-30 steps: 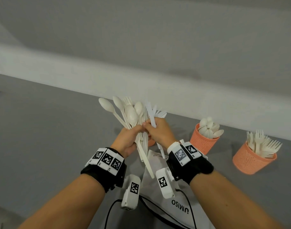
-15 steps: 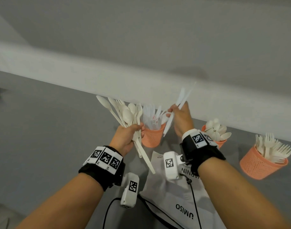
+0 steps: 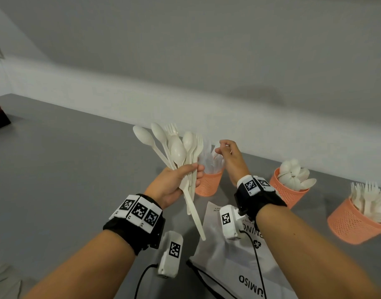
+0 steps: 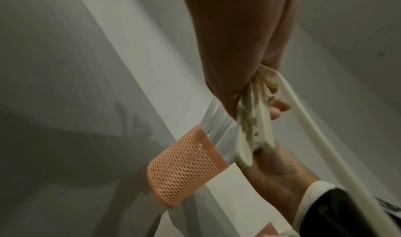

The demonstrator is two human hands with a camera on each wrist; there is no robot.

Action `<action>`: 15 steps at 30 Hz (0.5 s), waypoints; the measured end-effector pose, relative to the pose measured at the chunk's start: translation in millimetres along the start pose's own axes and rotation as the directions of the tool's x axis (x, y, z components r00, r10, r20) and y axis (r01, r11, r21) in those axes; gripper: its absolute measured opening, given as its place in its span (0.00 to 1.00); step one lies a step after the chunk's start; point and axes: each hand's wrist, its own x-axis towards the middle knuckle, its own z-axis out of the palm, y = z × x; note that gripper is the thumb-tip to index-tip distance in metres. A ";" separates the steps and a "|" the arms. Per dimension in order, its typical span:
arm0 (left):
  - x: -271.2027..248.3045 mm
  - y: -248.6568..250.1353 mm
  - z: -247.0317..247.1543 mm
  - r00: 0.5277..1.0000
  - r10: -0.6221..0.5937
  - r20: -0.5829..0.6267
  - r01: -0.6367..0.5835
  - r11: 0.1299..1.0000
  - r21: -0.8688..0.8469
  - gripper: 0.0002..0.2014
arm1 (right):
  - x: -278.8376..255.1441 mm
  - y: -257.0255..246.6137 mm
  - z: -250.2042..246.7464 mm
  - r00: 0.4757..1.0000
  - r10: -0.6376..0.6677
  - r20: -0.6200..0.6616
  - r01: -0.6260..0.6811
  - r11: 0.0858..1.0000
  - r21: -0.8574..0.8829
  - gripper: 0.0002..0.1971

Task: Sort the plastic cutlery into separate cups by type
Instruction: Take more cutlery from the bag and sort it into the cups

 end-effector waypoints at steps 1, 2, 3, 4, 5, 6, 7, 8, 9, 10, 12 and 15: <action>-0.4 -0.4 1.2 1.000 -0.003 0.010 0.003 1.000 -0.010 0.11 | -0.2 -0.7 -2.1 1.000 0.003 0.027 -0.002 1.000 -0.023 0.11; -0.2 -1.4 2.5 1.000 -0.003 0.014 0.003 1.000 -0.021 0.10 | -1.1 -1.9 -4.0 0.999 -0.029 0.037 0.031 0.998 -0.054 0.14; 0.3 -2.1 4.6 1.000 -0.001 0.012 0.001 0.999 -0.032 0.08 | -3.2 -4.7 -6.2 0.994 -0.110 0.009 0.111 0.990 -0.089 0.18; 1.2 -3.0 7.2 1.000 0.003 0.007 -0.002 0.999 -0.043 0.06 | -6.1 -9.3 -9.4 0.973 -0.226 -0.047 0.218 0.967 -0.132 0.21; 2.3 -3.8 10.0 1.000 0.005 -0.002 -0.005 0.999 -0.052 0.06 | -10.2 -15.5 -12.9 0.930 -0.355 -0.100 0.334 0.925 -0.182 0.21; 4.2 -4.8 13.2 1.000 0.008 -0.011 -0.009 0.998 -0.057 0.06 | -16.1 -23.4 -16.4 0.876 -0.463 -0.133 0.427 0.874 -0.233 0.19; 5.6 -5.6 17.2 1.000 0.010 -0.016 -0.011 0.998 -0.055 0.07 | -23.2 -31.2 -20.2 0.837 -0.531 -0.132 0.484 0.831 -0.273 0.15; 7.7 -6.7 20.9 1.000 0.013 -0.024 -0.014 0.999 -0.050 0.08 | -31.3 -38.6 -24.4 0.826 -0.556 -0.090 0.515 0.810 -0.281 0.09; 9.5 -7.6 25.1 0.999 0.016 -0.034 -0.018 0.999 -0.045 0.08 | -40.6 -45.1 -28.3 0.846 -0.533 -0.006 0.514 0.818 -0.258 0.07; 11.5 -9.1 29.7 0.999 0.020 -0.043 -0.022 0.999 -0.045 0.09 | -50.7 -49.4 -31.5 0.881 -0.459 0.118 0.474 0.847 -0.239 0.09; 13.0 -11.8 41.4 0.999 0.008 -0.049 -0.011 0.998 -0.066 0.10 | -67.4 -49.4 -35.2 0.893 -0.212 0.398 0.351 0.881 -0.318 0.13; 12.4 -16.9 64.0 0.999 -0.036 -0.032 0.033 0.993 -0.111 0.09 | -81.0 -35.3 -42.5 0.845 -0.068 0.530 0.399 0.740 -0.541 0.13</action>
